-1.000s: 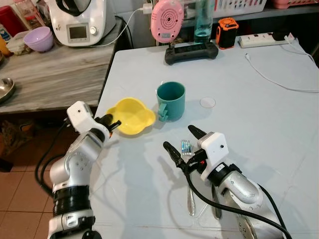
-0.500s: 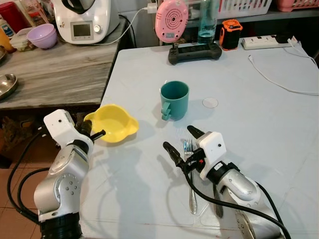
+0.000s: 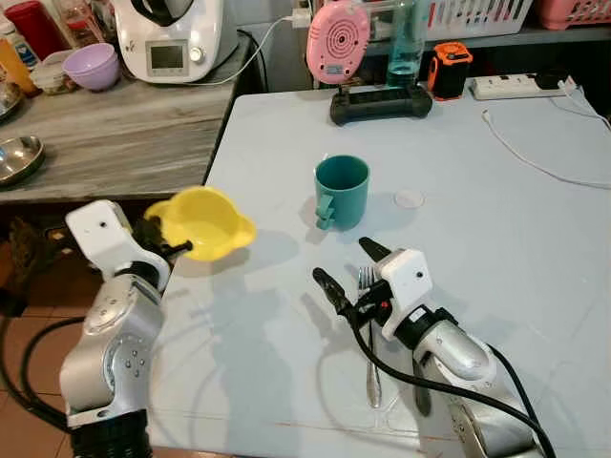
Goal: Setting the table
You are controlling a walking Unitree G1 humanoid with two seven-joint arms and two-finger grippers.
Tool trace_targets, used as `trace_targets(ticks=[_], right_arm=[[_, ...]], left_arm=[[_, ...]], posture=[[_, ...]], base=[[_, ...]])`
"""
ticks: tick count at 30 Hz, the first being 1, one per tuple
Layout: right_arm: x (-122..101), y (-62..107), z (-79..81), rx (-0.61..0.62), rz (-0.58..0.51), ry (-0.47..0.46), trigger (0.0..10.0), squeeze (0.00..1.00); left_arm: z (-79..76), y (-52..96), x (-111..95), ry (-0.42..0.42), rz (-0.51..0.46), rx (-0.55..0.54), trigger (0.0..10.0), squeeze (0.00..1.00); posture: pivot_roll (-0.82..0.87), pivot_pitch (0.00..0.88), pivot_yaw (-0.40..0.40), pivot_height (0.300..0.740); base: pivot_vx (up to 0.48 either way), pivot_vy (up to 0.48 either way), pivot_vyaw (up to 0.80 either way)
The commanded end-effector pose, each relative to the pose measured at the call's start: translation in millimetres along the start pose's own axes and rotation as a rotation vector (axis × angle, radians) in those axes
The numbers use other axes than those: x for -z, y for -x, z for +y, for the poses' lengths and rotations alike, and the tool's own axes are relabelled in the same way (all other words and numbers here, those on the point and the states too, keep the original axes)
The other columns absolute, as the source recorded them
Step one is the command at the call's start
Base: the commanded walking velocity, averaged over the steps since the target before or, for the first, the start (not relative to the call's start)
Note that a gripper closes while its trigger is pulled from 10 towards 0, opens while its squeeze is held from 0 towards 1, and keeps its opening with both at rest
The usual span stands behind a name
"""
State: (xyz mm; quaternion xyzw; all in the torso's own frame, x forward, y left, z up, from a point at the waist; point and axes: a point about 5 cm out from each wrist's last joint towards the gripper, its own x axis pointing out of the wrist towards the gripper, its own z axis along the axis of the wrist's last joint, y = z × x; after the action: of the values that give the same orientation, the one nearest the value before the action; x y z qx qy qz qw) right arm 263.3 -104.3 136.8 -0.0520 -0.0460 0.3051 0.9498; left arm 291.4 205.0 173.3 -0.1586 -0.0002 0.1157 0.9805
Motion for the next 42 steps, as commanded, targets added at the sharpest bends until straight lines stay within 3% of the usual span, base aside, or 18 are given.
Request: trace_targets(ticks=[1, 2, 3, 5, 15, 22, 42], right_arm=[[-4.0, -2.2, -2.9, 0.025, -0.024, -0.004, 10.0, 0.0], [-4.0, -2.4, -3.8, 0.03, -0.024, -0.006, 10.0, 0.0], [-4.3, -3.2, -4.9, 0.038, -0.026, -0.009, 10.0, 0.0], [-4.6, -4.9, -5.3, 0.04, -0.028, -0.011, 10.0, 0.0], [-4.2, -7.9, -5.8, 0.046, -0.028, -0.014, 10.0, 0.0], [-4.5, -8.3, -6.7, 0.052, -0.027, -0.019, 10.0, 0.0], [-2.8, -7.0, -5.7, 0.056, -0.017, -0.022, 10.0, 0.0]], left_arm=[[-1.7, 6.5, -3.7, -0.07, -0.053, 0.02, 2.6, 0.0], [-2.8, 7.6, -2.9, -0.077, -0.054, 0.024, 2.6, 0.0], [-4.8, 9.8, 1.0, -0.109, -0.044, 0.027, 10.0, 0.0], [-5.5, 12.7, 7.1, -0.151, -0.037, 0.03, 10.0, 0.0], [-3.9, 22.9, 26.9, -0.189, 0.006, 0.008, 10.0, 0.0], [-5.5, 20.6, 29.1, -0.156, 0.013, 0.028, 10.0, 0.0], [-14.0, 23.2, 35.6, -0.164, 0.032, 0.078, 10.0, 0.0]], posture=[[-0.08, 0.115, 0.125, 0.74], [-0.08, 0.115, 0.125, 0.74], [-0.08, 0.115, 0.124, 0.74], [-0.07, 0.113, 0.122, 0.74], [-0.07, 0.105, 0.11, 0.74], [-0.07, 0.105, 0.11, 0.74], [-0.08, 0.106, 0.117, 0.74]], base=[[0.0, 0.0, 0.0], [0.0, 0.0, 0.0], [0.0, 0.0, 0.0], [0.0, 0.0, 0.0], [0.0, 0.0, 0.0], [0.0, 0.0, 0.0], [0.0, 0.0, 0.0]])
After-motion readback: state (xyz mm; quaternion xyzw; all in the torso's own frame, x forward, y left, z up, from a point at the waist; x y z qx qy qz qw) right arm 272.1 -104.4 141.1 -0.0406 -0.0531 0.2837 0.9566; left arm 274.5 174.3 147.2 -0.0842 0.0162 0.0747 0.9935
